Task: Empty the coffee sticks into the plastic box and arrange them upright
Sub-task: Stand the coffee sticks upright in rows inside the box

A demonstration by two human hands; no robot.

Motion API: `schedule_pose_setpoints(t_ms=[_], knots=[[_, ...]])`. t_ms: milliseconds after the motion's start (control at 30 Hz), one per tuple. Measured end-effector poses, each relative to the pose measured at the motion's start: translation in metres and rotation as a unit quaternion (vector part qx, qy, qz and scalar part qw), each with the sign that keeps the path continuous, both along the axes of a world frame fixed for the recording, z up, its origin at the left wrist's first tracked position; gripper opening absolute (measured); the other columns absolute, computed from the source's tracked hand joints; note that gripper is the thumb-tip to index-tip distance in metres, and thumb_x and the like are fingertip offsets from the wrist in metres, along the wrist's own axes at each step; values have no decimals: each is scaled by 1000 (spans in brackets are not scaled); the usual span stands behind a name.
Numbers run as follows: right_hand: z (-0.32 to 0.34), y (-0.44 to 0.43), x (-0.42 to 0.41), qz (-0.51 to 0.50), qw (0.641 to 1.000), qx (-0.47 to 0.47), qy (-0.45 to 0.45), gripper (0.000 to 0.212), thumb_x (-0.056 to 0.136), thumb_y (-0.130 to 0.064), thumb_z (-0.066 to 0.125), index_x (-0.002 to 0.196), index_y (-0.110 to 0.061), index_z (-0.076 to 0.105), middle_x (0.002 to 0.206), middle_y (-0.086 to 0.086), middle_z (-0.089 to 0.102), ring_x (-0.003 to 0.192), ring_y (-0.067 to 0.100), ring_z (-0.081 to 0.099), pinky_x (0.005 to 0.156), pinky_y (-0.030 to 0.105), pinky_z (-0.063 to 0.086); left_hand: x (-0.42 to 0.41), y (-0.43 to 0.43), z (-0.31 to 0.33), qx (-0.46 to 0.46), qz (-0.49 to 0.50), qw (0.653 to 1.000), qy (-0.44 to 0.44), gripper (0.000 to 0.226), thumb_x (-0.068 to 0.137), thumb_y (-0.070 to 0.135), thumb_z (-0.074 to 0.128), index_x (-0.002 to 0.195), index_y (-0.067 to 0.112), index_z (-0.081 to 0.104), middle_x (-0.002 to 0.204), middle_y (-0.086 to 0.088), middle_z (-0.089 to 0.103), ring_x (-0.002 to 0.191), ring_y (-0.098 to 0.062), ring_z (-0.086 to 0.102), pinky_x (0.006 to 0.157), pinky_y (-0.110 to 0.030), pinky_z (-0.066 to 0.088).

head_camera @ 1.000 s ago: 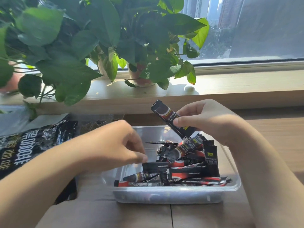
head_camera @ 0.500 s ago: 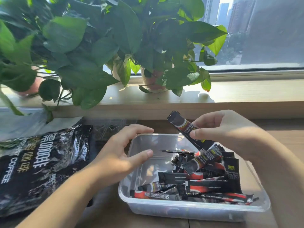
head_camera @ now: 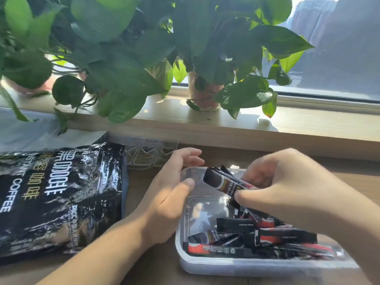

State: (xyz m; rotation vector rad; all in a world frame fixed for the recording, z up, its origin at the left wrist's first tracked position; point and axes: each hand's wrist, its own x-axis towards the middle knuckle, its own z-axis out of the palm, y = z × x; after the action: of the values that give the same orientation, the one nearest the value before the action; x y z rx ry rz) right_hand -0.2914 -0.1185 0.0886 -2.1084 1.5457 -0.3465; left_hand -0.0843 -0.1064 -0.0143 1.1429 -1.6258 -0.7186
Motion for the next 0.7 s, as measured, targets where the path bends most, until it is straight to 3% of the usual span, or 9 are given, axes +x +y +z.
schedule_pose_setpoints(t_ms=[100, 200, 367, 500, 600, 700], knots=[[-10, 7, 22, 30, 998, 21, 54, 23, 70, -36, 69, 74, -14, 73, 55, 4, 58, 46, 16, 40, 42, 23, 35, 1, 1, -1, -26, -16, 1000, 1, 50, 84, 13, 42, 133, 24, 46, 129, 11, 58, 129, -10, 49, 101, -16, 37], [-26, 6, 36, 24, 996, -12, 83, 34, 65, -36, 66, 79, -5, 68, 54, 1, 39, 50, 14, 27, 45, 25, 27, 5, 1, -2, -31, -27, 999, 13, 50, 81, 12, 43, 130, 22, 49, 127, 12, 59, 126, -12, 51, 101, -22, 40], [-48, 7, 54, -16, 996, -38, 82, 27, 68, -35, 71, 73, -9, 68, 54, 1, 55, 52, 16, 49, 47, 26, 40, 13, -2, 1, -41, -44, 998, -17, 40, 77, 10, 43, 114, 15, 58, 123, 5, 59, 121, -16, 53, 99, -32, 43], [-59, 6, 58, -13, 995, -52, 81, 29, 68, -39, 74, 74, -11, 68, 64, 5, 66, 63, 19, 62, 56, 29, 49, 20, -7, -1, -51, -69, 992, -95, 27, 80, 11, 44, 95, 15, 66, 133, 2, 50, 133, -15, 43, 106, -29, 35], [-59, 6, 58, -2, 995, -39, 94, 35, 71, -45, 75, 82, -12, 70, 76, 5, 70, 72, 17, 64, 62, 31, 51, 24, -9, -5, -48, -85, 983, -154, 36, 82, 29, 39, 94, 19, 72, 144, 4, 40, 141, -10, 32, 113, -24, 26], [-57, 7, 60, -1, 995, 4, 95, 41, 72, -51, 79, 88, -15, 68, 79, 0, 70, 67, 15, 63, 56, 28, 47, 27, -10, -7, -40, -76, 978, -192, 42, 82, 36, 36, 95, 23, 74, 148, 4, 36, 142, -5, 25, 114, -23, 21]])
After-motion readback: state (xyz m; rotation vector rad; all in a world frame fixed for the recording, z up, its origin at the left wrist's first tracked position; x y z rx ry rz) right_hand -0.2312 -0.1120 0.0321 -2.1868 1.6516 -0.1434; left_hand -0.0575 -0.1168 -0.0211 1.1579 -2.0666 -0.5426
